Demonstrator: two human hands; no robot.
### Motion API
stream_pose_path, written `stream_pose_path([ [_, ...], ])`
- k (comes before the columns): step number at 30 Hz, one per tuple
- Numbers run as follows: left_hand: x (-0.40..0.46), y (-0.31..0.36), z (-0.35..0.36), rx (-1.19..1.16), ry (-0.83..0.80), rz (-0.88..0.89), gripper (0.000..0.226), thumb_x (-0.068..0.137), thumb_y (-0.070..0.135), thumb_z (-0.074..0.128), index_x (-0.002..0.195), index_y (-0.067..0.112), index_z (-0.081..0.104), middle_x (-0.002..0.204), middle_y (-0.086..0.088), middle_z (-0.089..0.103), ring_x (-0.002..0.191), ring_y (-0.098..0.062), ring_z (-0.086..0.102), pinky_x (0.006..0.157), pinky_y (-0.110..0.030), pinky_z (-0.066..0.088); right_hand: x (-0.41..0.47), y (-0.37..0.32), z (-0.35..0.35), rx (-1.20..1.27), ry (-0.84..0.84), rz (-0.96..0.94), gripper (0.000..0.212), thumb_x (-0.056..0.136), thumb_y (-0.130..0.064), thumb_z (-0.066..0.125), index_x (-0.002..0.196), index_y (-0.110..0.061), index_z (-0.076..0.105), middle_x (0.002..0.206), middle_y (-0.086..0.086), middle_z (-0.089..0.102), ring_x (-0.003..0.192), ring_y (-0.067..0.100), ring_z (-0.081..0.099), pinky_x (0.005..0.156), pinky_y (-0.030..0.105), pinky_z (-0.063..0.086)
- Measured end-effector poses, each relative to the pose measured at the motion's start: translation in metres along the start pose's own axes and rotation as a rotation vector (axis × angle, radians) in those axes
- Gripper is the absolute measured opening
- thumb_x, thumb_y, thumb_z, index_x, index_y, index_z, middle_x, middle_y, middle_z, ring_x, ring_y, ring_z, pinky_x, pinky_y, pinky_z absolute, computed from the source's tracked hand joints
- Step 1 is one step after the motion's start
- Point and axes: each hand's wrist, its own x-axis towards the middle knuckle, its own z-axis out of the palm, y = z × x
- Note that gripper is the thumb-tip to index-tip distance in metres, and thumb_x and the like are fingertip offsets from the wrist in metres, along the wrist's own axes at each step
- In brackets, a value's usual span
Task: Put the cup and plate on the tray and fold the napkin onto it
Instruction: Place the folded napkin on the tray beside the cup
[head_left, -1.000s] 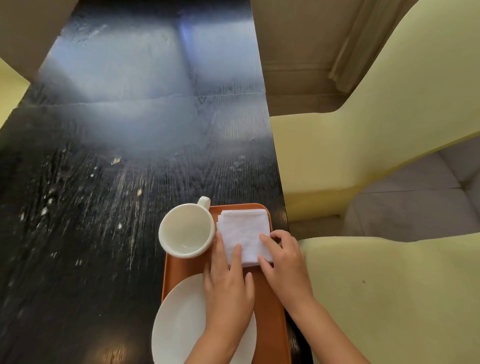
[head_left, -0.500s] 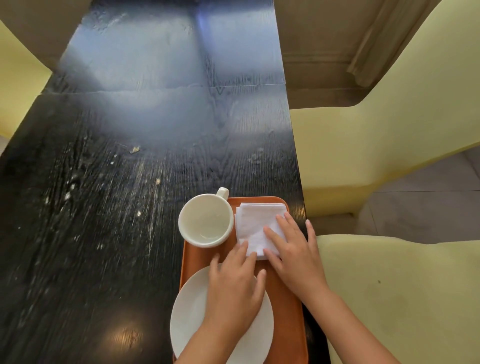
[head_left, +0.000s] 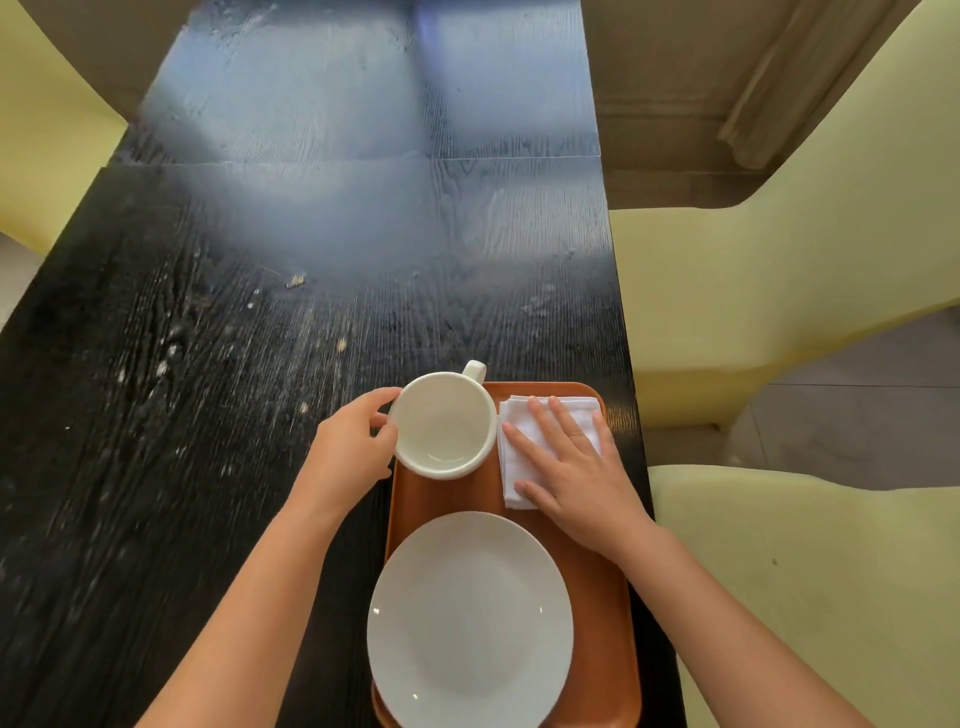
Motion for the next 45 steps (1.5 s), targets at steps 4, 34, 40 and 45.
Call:
stream_pose_path([
  [4, -0.006, -0.001, 0.007, -0.015, -0.022, -0.006, 0.051, 0.088, 0.007, 0.053, 0.131, 0.031, 0.041, 0.092, 0.002, 0.063, 0.08, -0.01, 0.061, 0.045, -0.013, 0.049, 0.0, 0.0, 0.0, -0.004, -0.005, 0.007, 0.061, 0.093, -0.053, 0.026, 0.144, -0.041, -0.006, 0.158, 0.0, -0.01, 0.136, 0.016, -0.029, 0.111, 0.052, -0.014],
  [34, -0.061, -0.008, 0.036, -0.071, 0.198, 0.004, 0.052, 0.09, 0.031, 0.057, 0.137, 0.031, 0.035, 0.099, 0.022, 0.05, 0.087, 0.0, 0.051, 0.079, -0.025, 0.044, -0.009, -0.01, -0.01, 0.067, 0.02, 0.016, 0.057, 0.096, -0.045, 0.029, 0.146, -0.033, 0.003, 0.158, 0.005, -0.002, 0.144, 0.023, -0.008, 0.116, 0.051, -0.002],
  [40, -0.108, -0.044, 0.028, 0.187, 0.184, -0.041, 0.036, 0.086, 0.031, 0.061, 0.12, 0.02, 0.057, 0.099, 0.007, 0.062, 0.078, -0.002, 0.057, 0.065, -0.017, 0.045, -0.081, -0.039, -0.009, 0.568, 0.516, 0.384, 0.014, 0.085, -0.01, 0.063, 0.099, -0.012, 0.063, 0.094, 0.005, 0.061, 0.083, 0.016, 0.059, 0.075, 0.01, 0.039],
  [45, -0.128, -0.053, 0.03, 0.232, 0.132, -0.041, 0.02, 0.084, 0.026, 0.065, 0.102, 0.018, 0.066, 0.084, 0.006, 0.061, 0.072, -0.005, 0.057, 0.064, -0.016, 0.045, -0.114, -0.068, 0.01, 0.725, 0.213, 0.527, 0.011, 0.082, -0.022, 0.068, 0.093, -0.021, 0.065, 0.081, -0.009, 0.062, 0.067, 0.004, 0.058, 0.057, 0.007, 0.042],
])
